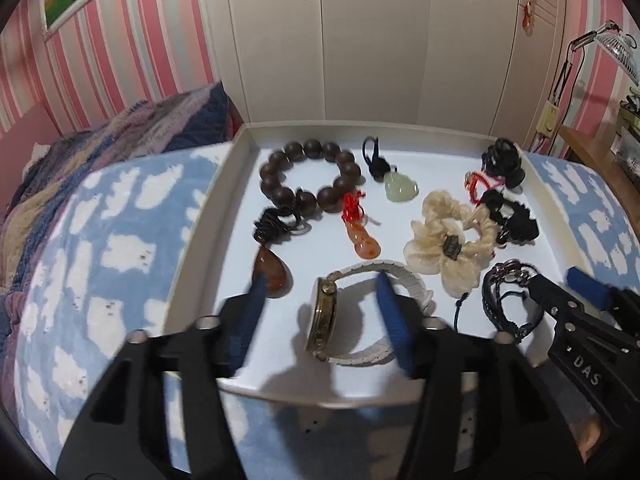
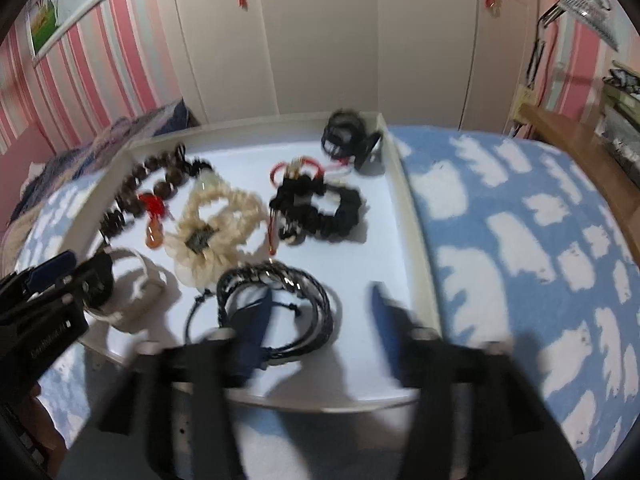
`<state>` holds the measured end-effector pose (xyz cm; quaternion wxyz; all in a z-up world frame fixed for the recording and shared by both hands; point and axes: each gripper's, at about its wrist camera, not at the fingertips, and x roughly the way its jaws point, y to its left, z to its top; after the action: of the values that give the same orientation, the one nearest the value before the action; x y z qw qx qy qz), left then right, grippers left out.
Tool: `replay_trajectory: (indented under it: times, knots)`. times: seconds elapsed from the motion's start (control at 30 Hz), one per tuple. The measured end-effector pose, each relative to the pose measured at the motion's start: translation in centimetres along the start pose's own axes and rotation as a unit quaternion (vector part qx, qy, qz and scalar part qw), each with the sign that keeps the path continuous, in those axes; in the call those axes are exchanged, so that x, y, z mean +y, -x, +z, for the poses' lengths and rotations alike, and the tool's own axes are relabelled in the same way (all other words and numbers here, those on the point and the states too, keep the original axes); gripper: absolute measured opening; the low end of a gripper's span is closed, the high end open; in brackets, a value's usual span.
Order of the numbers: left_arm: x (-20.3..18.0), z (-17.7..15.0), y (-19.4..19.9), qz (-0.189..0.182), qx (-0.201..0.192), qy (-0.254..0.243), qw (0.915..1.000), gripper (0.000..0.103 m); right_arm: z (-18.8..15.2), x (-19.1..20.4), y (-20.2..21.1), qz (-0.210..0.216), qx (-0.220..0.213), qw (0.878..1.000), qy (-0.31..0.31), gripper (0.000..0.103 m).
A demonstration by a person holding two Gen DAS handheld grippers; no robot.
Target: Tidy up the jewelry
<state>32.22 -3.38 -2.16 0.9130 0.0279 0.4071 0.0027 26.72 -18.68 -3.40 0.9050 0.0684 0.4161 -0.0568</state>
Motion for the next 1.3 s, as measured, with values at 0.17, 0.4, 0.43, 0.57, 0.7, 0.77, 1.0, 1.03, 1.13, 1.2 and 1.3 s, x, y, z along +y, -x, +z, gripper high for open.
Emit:
replay_trajectory:
  times: [0.17,0.4,0.43,0.57,0.7,0.77,1.0,1.03,1.13,1.2,1.3]
  knots:
    - [1.0,-0.2,3.8,-0.005,-0.011,0.005,0.9999,0.084,-0.1,-0.1,3.2,0.001,-0.024,1.0,0.001,0.058]
    - [3.5,-3.0,11.9,-0.001,-0.059,0.001,0.9982,0.1,-2.4,0.6,9.6,-0.015,-0.074,0.997,0.025,0.092]
    - [3.7,-3.3,12.5,-0.004,-0.061,0.002,0.9981,0.1,-2.9,0.8,10.5,-0.011,-0.077,0.997,0.024,0.092]
    - [4.8,-5.5,15.6,-0.006,-0.058,0.014,0.9982,0.1,-4.9,1.2,13.6,0.003,-0.078,0.997,0.027,0.097]
    - [5.6,-8.0,17.5,0.004,-0.065,0.023,0.9976,0.1,-7.3,1.6,16.1,-0.01,-0.09,0.995,0.039,0.099]
    - [5.9,-9.4,18.6,0.01,-0.077,0.03,0.9965,0.1,-8.6,1.4,17.3,-0.013,-0.101,0.994,0.035,0.1]
    - [6.3,-13.3,20.5,0.005,-0.112,0.06,0.9919,0.1,-12.1,0.7,19.1,-0.035,-0.131,0.99,0.031,0.101]
    - [6.1,-13.8,20.6,0.002,-0.114,0.061,0.9916,0.1,-12.4,0.8,19.2,-0.039,-0.133,0.99,0.033,0.101]
    - [5.3,-14.6,20.7,-0.005,-0.11,0.052,0.9926,0.1,-13.0,1.0,19.7,-0.048,-0.142,0.988,0.037,0.101]
    - [4.7,-15.5,20.7,-0.007,-0.113,0.042,0.9927,0.1,-13.1,1.1,20.1,-0.047,-0.143,0.988,0.042,0.101]
    - [4.3,-16.3,20.6,-0.009,-0.117,0.035,0.9925,0.1,-13.6,1.0,20.6,-0.041,-0.15,0.987,0.041,0.101]
